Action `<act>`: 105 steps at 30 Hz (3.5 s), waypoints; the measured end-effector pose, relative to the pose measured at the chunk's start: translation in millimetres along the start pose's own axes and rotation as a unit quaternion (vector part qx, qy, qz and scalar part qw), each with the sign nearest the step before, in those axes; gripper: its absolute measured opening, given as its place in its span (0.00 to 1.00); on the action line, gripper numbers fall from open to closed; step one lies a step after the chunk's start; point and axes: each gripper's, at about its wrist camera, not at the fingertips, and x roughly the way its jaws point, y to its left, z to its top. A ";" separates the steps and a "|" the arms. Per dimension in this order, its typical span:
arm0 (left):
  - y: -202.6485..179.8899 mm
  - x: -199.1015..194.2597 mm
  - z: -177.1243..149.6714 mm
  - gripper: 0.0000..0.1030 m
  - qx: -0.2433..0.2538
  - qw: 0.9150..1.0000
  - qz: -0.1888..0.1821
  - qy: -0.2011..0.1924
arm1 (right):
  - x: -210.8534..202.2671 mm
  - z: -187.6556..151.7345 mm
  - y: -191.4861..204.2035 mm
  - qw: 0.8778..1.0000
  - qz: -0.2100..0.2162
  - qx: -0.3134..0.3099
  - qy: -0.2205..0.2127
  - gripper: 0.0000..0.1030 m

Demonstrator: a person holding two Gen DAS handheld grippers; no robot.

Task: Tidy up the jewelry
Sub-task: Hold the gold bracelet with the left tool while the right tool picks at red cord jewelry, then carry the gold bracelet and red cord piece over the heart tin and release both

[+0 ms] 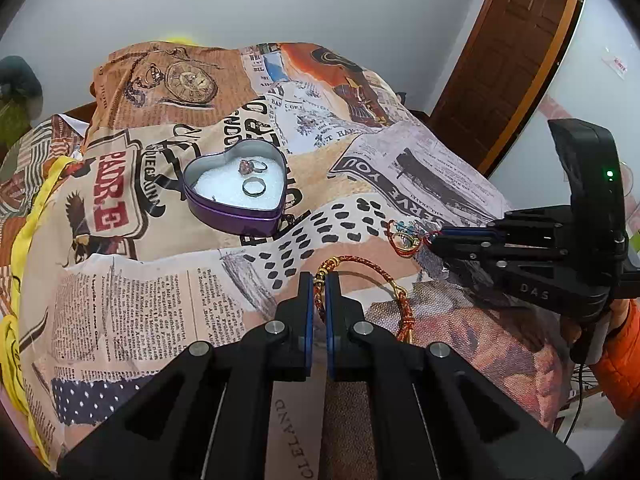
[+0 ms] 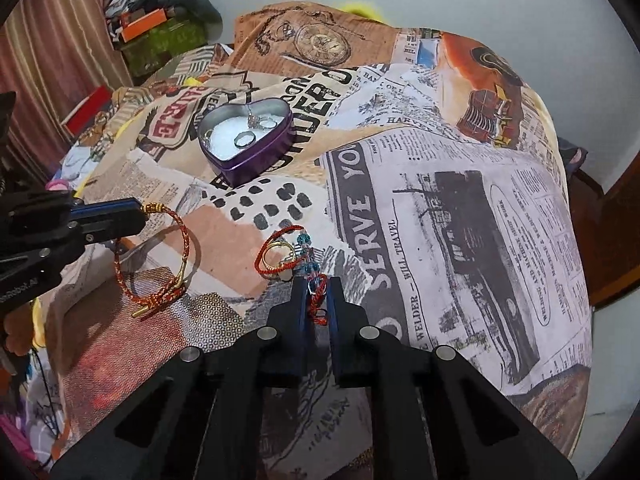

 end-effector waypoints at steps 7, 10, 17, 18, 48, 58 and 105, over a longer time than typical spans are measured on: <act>-4.2 -7.9 3.1 0.03 0.007 1.000 0.004 -0.010 | -19.5 -4.7 -5.7 1.000 0.002 0.010 -0.024 0.03; -4.9 -11.0 3.7 0.03 0.007 1.000 0.003 -0.015 | -28.4 -2.9 -8.7 0.999 -0.002 0.013 -0.034 0.03; -3.3 -15.4 4.9 0.03 0.004 1.000 0.002 -0.020 | -48.0 2.8 -10.6 0.998 -0.019 0.017 -0.066 0.03; -2.7 -16.6 5.7 0.03 0.004 1.000 0.003 -0.022 | -50.6 3.8 -11.0 0.997 -0.014 0.017 -0.068 0.03; 12.2 -18.9 10.5 0.03 -0.009 0.999 0.017 -0.028 | 19.0 15.9 -23.3 0.999 0.024 0.033 0.019 0.19; 8.1 -18.1 17.4 0.03 -0.007 0.999 0.017 -0.033 | 0.3 28.7 -25.5 0.998 0.052 0.043 -0.006 0.06; 103.8 67.8 80.4 0.03 -0.051 0.998 0.047 -0.009 | 64.8 141.1 54.2 0.995 0.095 0.007 -0.008 0.07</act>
